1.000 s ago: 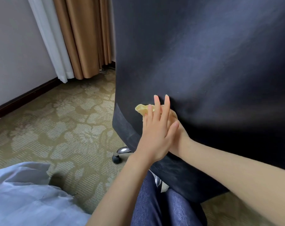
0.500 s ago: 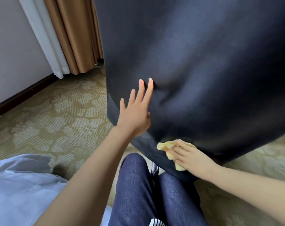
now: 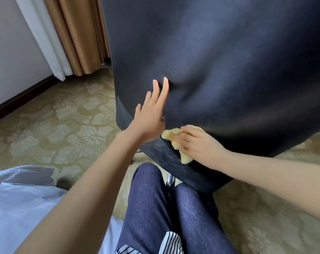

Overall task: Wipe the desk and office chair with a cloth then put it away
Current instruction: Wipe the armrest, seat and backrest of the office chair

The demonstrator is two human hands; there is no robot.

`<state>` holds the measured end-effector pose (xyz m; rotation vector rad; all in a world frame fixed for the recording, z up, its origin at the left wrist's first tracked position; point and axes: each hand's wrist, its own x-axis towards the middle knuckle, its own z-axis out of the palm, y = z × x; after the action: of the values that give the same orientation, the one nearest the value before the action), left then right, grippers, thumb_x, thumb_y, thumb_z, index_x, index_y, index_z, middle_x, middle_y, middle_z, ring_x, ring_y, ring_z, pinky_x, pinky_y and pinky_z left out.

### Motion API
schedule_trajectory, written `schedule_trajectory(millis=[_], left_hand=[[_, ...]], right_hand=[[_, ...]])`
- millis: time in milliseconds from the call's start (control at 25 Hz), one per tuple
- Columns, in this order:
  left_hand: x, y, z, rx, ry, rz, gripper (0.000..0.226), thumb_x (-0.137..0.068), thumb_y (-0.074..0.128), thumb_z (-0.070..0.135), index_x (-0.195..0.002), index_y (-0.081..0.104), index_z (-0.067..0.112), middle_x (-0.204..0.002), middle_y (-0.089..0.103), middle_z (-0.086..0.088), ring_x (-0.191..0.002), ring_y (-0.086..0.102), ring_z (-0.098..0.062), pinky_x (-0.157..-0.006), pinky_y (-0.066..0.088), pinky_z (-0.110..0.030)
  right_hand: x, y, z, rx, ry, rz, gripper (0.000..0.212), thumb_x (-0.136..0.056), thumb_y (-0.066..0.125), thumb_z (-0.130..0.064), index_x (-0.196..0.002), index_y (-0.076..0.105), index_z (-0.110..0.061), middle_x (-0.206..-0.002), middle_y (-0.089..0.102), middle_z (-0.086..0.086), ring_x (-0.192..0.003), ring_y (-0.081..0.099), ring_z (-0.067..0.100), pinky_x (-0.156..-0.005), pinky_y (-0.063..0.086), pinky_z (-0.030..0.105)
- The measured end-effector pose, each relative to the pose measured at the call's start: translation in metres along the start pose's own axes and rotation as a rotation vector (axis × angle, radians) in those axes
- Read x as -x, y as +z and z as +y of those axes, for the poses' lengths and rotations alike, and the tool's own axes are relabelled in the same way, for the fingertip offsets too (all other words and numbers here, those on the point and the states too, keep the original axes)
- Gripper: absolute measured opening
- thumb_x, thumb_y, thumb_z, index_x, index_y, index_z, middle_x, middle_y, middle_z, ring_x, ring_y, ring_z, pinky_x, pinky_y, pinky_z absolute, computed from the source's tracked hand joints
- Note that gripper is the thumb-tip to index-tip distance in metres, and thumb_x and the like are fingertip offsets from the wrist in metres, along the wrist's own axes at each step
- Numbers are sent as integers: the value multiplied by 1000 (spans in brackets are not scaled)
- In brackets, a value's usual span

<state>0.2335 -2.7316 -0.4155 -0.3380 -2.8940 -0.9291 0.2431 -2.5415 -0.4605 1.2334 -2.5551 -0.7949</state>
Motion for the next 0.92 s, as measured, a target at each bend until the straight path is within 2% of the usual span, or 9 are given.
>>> schedule_trajectory(millis=[40, 80, 160, 280, 360, 600, 680, 760, 920], left_hand=[[0, -4, -5, -32, 8, -23, 96, -87, 43, -6, -147, -18, 37, -158, -19, 6, -146, -3, -30, -111, 12, -58], [-1, -8, -11, -73, 15, -42, 97, -85, 40, -9, -146, -18, 40, -158, -18, 8, -146, -4, -30, -112, 11, -58], [1, -14, -21, -170, 34, -58, 101, -83, 39, -13, -144, -20, 43, -157, -18, 13, -146, -5, -28, -112, 11, -57], [4, -15, -26, -233, 50, -44, 103, -85, 44, -12, -144, -21, 41, -157, -19, 14, -147, -4, -26, -115, 13, -55], [4, -13, -26, -236, 53, -19, 102, -84, 45, -12, -146, -18, 39, -157, -18, 13, -147, -2, -26, -114, 15, -54], [2, -9, -25, -248, 18, -6, 98, -86, 47, -6, -146, -17, 39, -157, -18, 13, -147, 1, -28, -111, 13, -57], [3, -8, -22, -235, -8, -28, 98, -87, 47, -4, -145, -18, 40, -156, -20, 13, -147, 1, -27, -111, 12, -58], [3, -7, -20, -226, -29, -36, 98, -87, 48, -3, -145, -20, 39, -156, -22, 12, -147, 0, -27, -111, 11, -59], [1, -7, -16, -192, -41, -51, 100, -86, 47, -6, -145, -20, 40, -157, -21, 10, -147, -1, -27, -111, 11, -60]], right_hand=[[-20, -11, 1, 72, 6, 24, 37, -93, 41, -35, -124, 62, -33, -137, 53, -12, -132, 43, 9, -114, 26, 29], [-38, -19, 0, 196, -37, 1, 38, -95, 40, -39, -128, 57, -35, -145, 44, -11, -138, 34, 11, -116, 16, 32], [-73, -23, -7, 374, -53, -126, 44, -96, 42, -42, -138, 46, -27, -156, 22, 2, -145, 12, 25, -117, 1, 42], [-88, -22, -14, 409, 14, -141, 42, -95, 48, -39, -133, 52, -21, -152, 22, 7, -142, 8, 33, -115, 4, 48], [-67, -5, -16, 436, -64, -86, 39, -93, 50, -35, -130, 55, -22, -153, 22, 8, -143, 8, 32, -116, 5, 47], [52, 50, -15, 441, -240, -164, 43, -92, 56, -30, -132, 55, -16, -146, 42, 3, -138, 29, 28, -115, 2, 48], [88, 51, -12, 375, -256, -105, 45, -76, 71, -31, -119, 67, -19, -135, 55, -2, -129, 45, 21, -115, 17, 44], [112, 45, 0, 283, -282, -17, 38, -64, 72, -19, -102, 74, -16, -122, 64, -3, -118, 54, 19, -110, 31, 39], [128, 18, 23, 245, -245, 52, 36, -63, 82, -20, -99, 75, -18, -123, 65, -1, -108, 63, 18, -103, 43, 37]])
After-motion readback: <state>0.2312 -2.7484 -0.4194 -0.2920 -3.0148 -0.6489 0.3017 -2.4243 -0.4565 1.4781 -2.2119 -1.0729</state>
